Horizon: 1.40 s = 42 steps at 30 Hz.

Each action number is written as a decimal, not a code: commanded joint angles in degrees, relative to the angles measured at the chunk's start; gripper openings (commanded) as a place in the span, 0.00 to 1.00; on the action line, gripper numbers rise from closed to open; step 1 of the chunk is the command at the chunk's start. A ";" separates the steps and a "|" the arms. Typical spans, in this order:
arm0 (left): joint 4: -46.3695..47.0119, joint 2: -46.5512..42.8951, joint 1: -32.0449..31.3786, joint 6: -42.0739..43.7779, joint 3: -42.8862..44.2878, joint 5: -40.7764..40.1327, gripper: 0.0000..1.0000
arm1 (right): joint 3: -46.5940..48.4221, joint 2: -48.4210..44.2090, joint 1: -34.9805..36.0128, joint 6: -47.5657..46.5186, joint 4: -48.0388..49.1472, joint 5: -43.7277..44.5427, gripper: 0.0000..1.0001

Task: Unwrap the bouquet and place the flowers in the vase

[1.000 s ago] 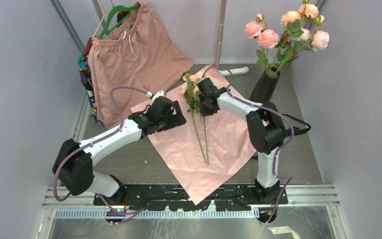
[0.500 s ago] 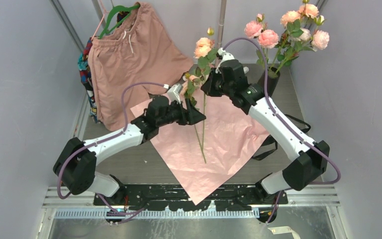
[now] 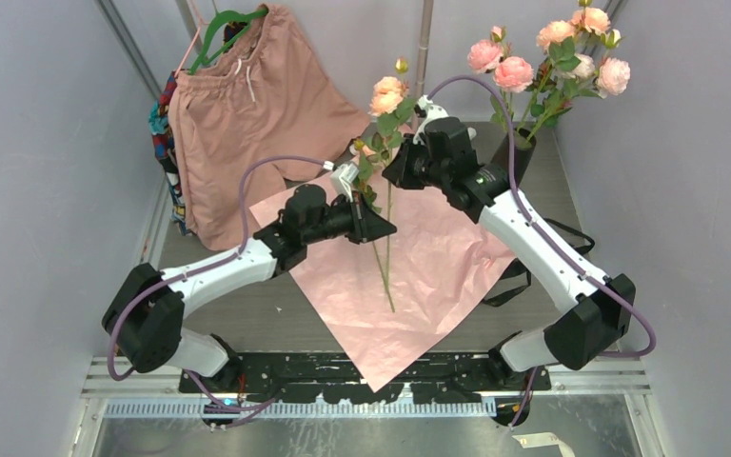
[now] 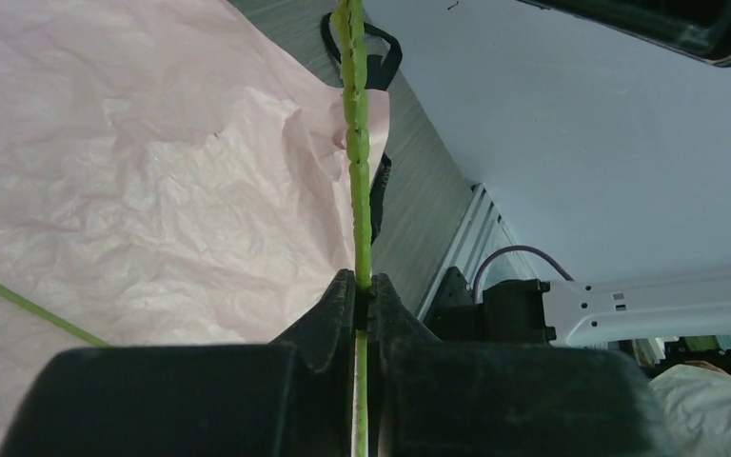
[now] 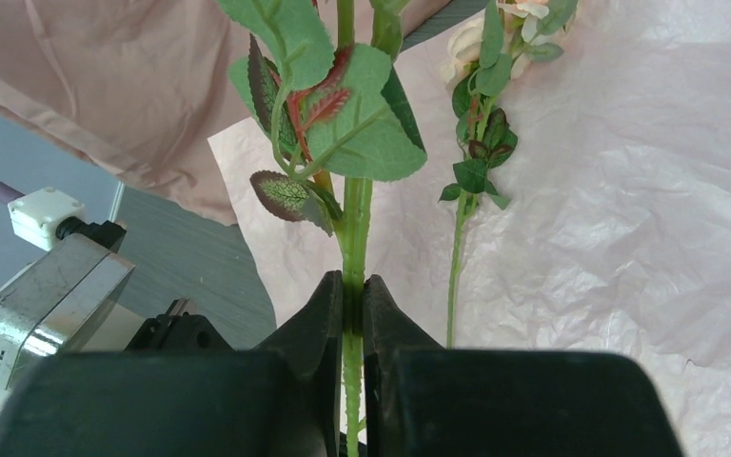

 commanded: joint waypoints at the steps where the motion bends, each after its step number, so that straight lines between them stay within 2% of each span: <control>1: 2.84 -0.98 0.15 1.48 2.08 -0.23 0.00 | 0.11 -4.17 0.50 1.01 1.89 -2.86 0.01; 4: 2.57 -0.90 -0.03 3.32 2.07 -0.40 0.00 | -0.45 -4.89 0.49 0.86 1.53 -3.01 0.01; 7: -1.93 -1.45 -0.49 8.65 2.73 -2.90 0.00 | -0.25 -5.32 0.60 0.40 0.28 -3.43 0.02; 8: -3.58 -1.74 -0.68 10.74 3.11 -4.31 0.00 | -0.01 -5.41 0.66 0.14 -0.25 -3.52 0.07; 10: -5.51 -2.68 -0.90 14.04 3.29 -7.18 0.00 | 0.49 -5.58 0.87 -0.21 -1.18 -3.75 0.27; 11: -5.86 -2.94 -0.99 15.06 3.23 -8.19 0.00 | 0.77 -5.72 0.96 -0.28 -1.64 -3.80 0.34; 13: -6.33 -3.36 -1.01 16.81 3.13 -9.73 0.00 | 1.00 -5.96 1.09 -0.33 -2.11 -3.77 0.40; 15: -6.56 -3.66 -1.16 17.78 3.10 -11.11 0.00 | 1.09 -6.18 1.22 -0.42 -2.45 -3.81 0.42; 27: -11.09 -5.95 -5.01 23.00 5.69 -16.55 0.00 | 0.00 -3.55 1.75 -0.72 -1.47 -3.81 0.41; 35: -13.46 -9.30 -6.79 24.62 5.62 -19.86 0.00 | 0.40 -1.63 1.81 -0.98 -1.12 -3.90 0.36; 37: -13.64 -10.01 -6.87 24.63 5.38 -20.17 0.00 | 0.40 -1.62 1.83 -1.04 -1.14 -3.94 0.32; 40: -13.86 -10.50 -6.89 24.80 5.19 -20.41 0.00 | 0.57 -1.96 1.84 -1.02 -1.10 -3.73 0.16; 42: -13.99 -10.28 -6.96 24.97 5.34 -20.64 0.00 | 0.70 -2.27 1.85 -0.91 -1.08 -3.95 0.10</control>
